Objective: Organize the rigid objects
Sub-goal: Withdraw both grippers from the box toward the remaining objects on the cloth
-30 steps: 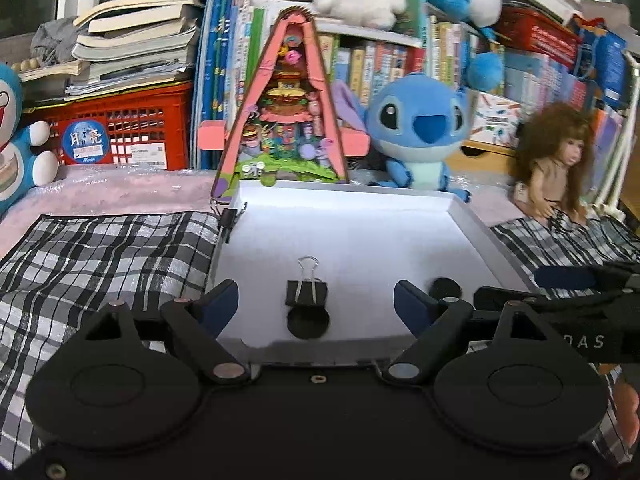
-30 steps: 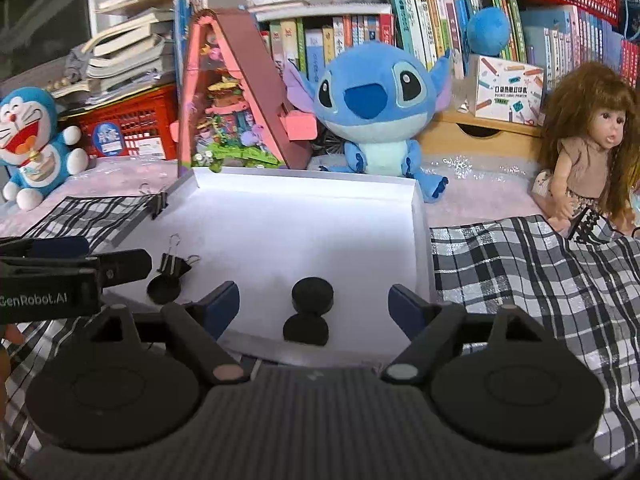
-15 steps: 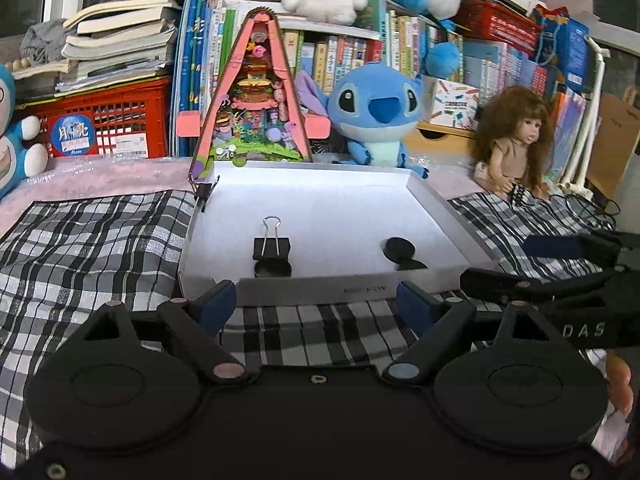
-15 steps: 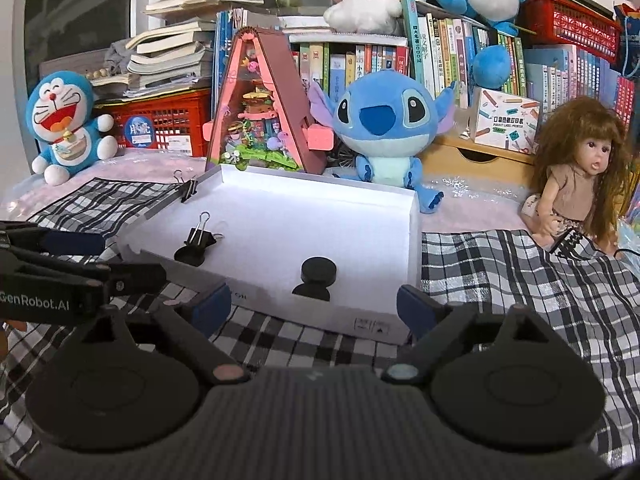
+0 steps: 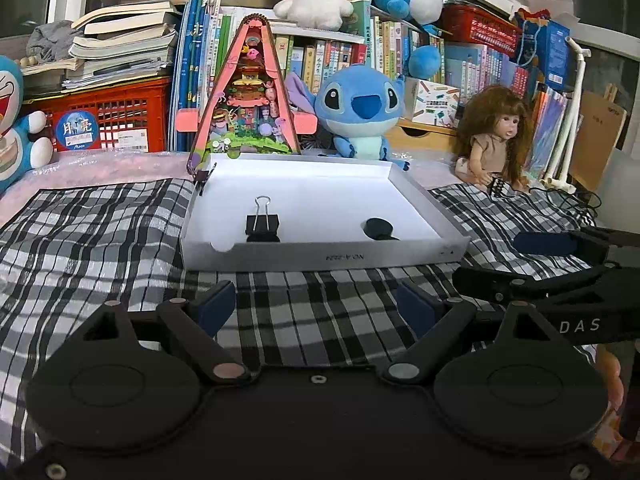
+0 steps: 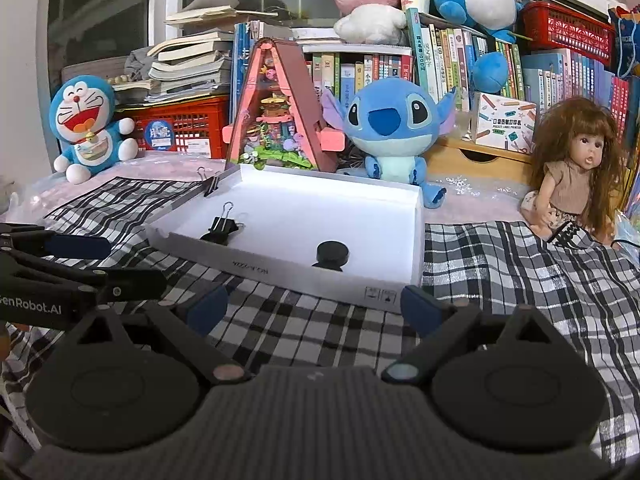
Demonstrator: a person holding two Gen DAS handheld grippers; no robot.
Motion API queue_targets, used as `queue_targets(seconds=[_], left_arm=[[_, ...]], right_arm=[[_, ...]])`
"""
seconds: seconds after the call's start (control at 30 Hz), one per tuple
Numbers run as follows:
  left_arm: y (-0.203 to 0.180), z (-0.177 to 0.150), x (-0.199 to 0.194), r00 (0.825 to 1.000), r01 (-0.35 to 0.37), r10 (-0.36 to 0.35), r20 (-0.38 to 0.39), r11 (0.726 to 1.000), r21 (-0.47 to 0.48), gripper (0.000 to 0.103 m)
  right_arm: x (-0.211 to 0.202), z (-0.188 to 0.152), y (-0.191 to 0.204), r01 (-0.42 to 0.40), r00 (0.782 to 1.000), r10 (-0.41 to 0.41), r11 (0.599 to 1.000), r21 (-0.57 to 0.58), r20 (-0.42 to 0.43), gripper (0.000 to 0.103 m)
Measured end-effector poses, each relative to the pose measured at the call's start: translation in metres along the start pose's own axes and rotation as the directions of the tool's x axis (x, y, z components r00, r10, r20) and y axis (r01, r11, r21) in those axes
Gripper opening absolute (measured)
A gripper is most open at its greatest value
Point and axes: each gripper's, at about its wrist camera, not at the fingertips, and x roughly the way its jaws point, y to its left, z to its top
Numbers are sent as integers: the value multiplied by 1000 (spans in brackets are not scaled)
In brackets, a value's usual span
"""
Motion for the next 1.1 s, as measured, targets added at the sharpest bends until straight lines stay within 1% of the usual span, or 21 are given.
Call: queue_targets(seconds=[0.2,0.5,0.67,1.1], left_arm=[[-5,-15,-15,1000,2,-2,19,1000,18,87],[-12,-37,-30,1000,7,-7,28,1000,22,88],[-11,-48,-35,1000,13,-13,15,1000,10,88],[-12,-73,-50,1000,-9,8,10,999,43,88]], right_arm=[[-10,-11,6,1,1000,0,1000,-17,13,99],[-22,-28,13,4,1000,-4,999,-38,23,100],[-27,-38,13,7,1000,-6,999,-38,25,101],[-40,-69,15,27,999,-26,999,-46,31,101]])
